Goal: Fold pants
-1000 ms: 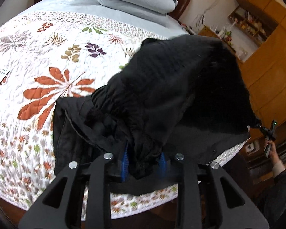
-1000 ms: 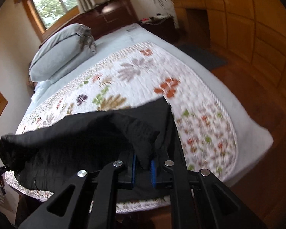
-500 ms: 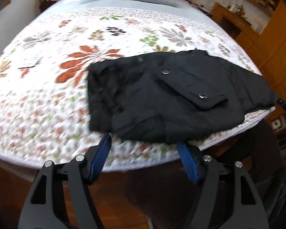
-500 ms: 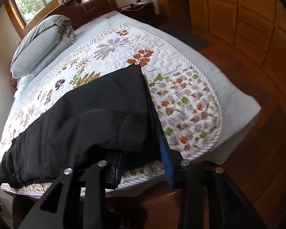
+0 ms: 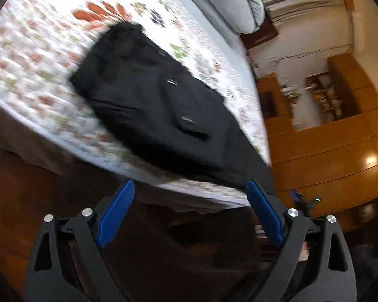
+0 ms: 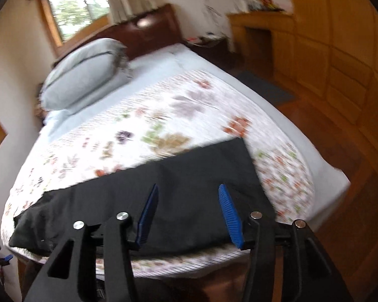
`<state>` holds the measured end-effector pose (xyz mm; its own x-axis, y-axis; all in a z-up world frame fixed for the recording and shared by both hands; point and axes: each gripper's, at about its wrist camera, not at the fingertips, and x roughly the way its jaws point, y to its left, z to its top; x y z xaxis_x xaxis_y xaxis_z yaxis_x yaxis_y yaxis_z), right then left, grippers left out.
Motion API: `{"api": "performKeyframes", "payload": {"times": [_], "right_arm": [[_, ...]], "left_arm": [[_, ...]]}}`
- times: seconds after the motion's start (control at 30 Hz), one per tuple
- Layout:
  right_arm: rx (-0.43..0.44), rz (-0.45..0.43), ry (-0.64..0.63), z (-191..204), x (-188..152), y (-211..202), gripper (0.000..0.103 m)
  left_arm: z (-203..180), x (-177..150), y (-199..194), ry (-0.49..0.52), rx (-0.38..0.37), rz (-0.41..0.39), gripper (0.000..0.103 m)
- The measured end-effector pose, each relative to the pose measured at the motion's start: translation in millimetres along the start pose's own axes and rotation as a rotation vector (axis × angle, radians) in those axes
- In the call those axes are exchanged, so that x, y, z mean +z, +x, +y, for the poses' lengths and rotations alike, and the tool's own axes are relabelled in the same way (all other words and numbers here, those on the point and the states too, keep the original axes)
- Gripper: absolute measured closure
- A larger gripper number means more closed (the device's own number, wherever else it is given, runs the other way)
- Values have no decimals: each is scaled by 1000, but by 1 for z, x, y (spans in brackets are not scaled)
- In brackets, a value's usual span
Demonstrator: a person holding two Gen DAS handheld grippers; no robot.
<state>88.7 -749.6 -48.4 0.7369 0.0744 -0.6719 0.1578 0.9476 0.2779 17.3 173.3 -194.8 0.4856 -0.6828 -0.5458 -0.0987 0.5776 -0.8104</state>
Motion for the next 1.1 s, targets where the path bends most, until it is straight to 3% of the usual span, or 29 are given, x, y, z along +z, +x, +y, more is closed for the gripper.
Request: {"api": "performKeyframes", "payload": {"times": [0.07, 0.17, 0.3, 0.37, 0.47, 0.5, 0.57, 0.67, 0.7, 0.73, 0.8, 0.93, 1.03, 1.1], "right_arm": [[52, -6, -29, 24, 3, 3, 50], [110, 11, -92, 63, 0, 12, 50], [145, 42, -181, 101, -12, 21, 49], [151, 56, -202, 113, -18, 24, 49], [154, 72, -218, 123, -25, 29, 48], [164, 77, -209, 125, -27, 31, 47], [182, 87, -189, 125, -31, 35, 46], [203, 103, -136, 119, -34, 40, 46], [211, 105, -112, 115, -35, 41, 46], [217, 106, -91, 110, -36, 42, 46], [210, 105, -35, 96, -36, 43, 46], [142, 84, 99, 51, -37, 38, 45], [73, 54, 204, 7, -45, 23, 45], [27, 38, 297, -28, -56, 13, 43]], "left_arm": [[-3, 8, 13, 3, 12, -36, 13], [2, 28, 36, -31, 111, -45, 13], [7, 50, 52, -66, 143, -74, 14], [4, 64, 51, -48, 158, -121, 19], [-5, 82, 44, 60, 206, -182, 35], [-1, 86, 47, 54, 236, -170, 36], [24, 88, 64, -28, 355, -71, 39], [32, 77, 61, -13, 348, -85, 47], [26, 73, 53, 0, 336, -113, 43], [20, 66, 43, 11, 341, -155, 31], [8, 53, 20, 25, 397, -260, 16], [-32, 31, -20, 128, 510, -434, 16], [-69, 38, -16, 274, 532, -452, 10], [-103, 37, 15, 415, 561, -427, 4]]}}
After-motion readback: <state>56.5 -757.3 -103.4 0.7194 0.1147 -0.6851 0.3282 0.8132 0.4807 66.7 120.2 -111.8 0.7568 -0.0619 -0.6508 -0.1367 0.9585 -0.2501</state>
